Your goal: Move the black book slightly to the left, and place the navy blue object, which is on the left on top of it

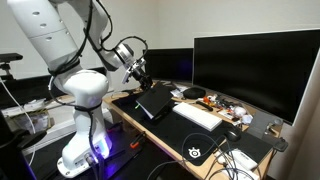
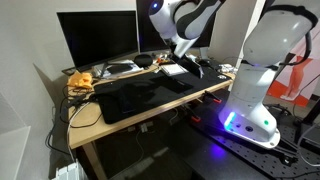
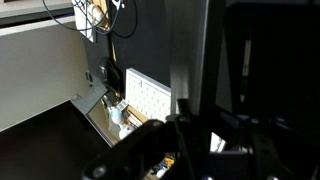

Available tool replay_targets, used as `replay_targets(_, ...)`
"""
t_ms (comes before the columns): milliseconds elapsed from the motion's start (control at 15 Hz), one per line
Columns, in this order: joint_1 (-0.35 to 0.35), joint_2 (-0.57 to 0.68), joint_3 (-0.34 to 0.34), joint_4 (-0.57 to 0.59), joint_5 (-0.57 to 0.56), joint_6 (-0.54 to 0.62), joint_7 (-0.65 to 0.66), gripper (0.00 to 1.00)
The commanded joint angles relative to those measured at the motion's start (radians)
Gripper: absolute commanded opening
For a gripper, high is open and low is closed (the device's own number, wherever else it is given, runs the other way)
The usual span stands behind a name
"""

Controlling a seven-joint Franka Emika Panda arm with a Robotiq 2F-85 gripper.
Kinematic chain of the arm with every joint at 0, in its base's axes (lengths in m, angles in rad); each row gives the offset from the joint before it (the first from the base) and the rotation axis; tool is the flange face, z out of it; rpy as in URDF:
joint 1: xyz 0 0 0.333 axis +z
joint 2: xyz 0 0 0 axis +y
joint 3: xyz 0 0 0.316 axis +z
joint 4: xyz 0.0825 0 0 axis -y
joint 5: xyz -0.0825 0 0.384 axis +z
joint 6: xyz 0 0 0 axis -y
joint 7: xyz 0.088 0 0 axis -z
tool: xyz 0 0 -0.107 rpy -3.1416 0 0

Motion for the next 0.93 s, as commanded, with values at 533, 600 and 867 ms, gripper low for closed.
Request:
replay_targets(533, 0.034, -0.008, 0.185, 0.121, 0.332, -0.050, -0.091, 0.06)
replay_targets(600, 0.032, 0.003, 0.196, 0.137, 0.334, -0.051, -0.080, 0.06)
replay_targets(867, 0.027, 0.058, 0.213, 0.210, 0.327, -0.055, -0.057, 0.06)
